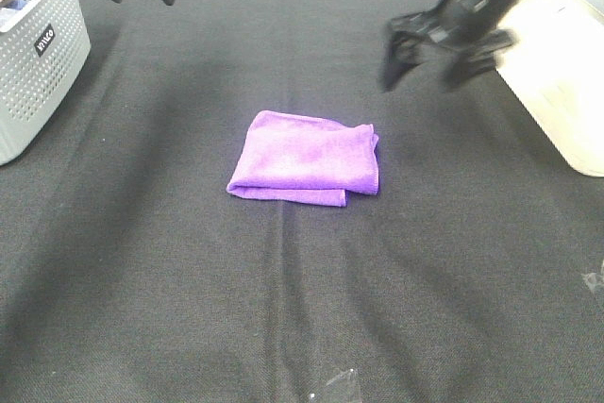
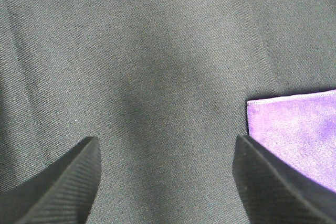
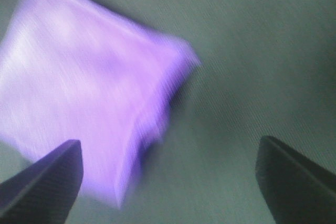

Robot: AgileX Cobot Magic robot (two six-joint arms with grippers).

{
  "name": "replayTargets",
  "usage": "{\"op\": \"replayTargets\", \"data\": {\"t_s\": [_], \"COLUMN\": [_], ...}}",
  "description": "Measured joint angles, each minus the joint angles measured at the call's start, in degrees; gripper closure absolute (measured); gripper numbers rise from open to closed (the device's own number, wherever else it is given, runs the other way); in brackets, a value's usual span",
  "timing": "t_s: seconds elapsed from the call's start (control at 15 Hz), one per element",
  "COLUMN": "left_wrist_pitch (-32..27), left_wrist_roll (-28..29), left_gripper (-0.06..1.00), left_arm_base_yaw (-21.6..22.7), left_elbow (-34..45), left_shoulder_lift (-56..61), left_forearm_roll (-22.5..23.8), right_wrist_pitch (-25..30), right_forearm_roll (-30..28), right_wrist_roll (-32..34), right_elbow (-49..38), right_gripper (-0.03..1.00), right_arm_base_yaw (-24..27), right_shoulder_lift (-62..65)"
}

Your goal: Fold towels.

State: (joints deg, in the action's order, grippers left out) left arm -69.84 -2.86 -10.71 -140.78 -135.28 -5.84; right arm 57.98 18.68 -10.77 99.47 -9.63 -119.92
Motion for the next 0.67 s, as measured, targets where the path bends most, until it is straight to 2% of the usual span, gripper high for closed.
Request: {"op": "replayTargets", "data": {"t_s": [0.13, 0.2, 0.33, 0.47, 0.67], "left_wrist_pitch": [-0.11, -0.06, 0.00, 0.00, 0.11], "left_wrist_roll": [0.17, 0.34, 0.57, 0.69, 0.63], "left_gripper": [0.18, 0.16, 0.16, 0.16, 0.16], "left_arm_base_yaw": [0.00, 0.74, 3.44, 7.28, 12.03], "left_elbow": [0.29, 0.80, 5.04, 12.61, 28.76], "left_shoulder_lift": [2.52, 6.02, 11.69, 17.99, 31.68], "left_forearm_roll": [4.76, 5.84, 4.87, 4.87, 5.27], "right_wrist_pitch": [6.70, 8.31, 10.94, 11.00, 11.17], "right_forearm_roll": [-0.63, -1.26, -4.47, -8.82, -9.68], "right_wrist_roll": [2.46, 2.98, 4.13, 5.39, 6.02], "right_elbow": [0.00, 0.00, 0.00, -2.23, -13.01], "right_gripper": [0.12, 0.12, 0.12, 0.12, 0.12], "right_arm_base_yaw": [5.21, 7.22, 9.34, 9.40, 9.34], "right_shoulder_lift": [4.18, 6.07, 10.31, 15.87, 28.93]}}
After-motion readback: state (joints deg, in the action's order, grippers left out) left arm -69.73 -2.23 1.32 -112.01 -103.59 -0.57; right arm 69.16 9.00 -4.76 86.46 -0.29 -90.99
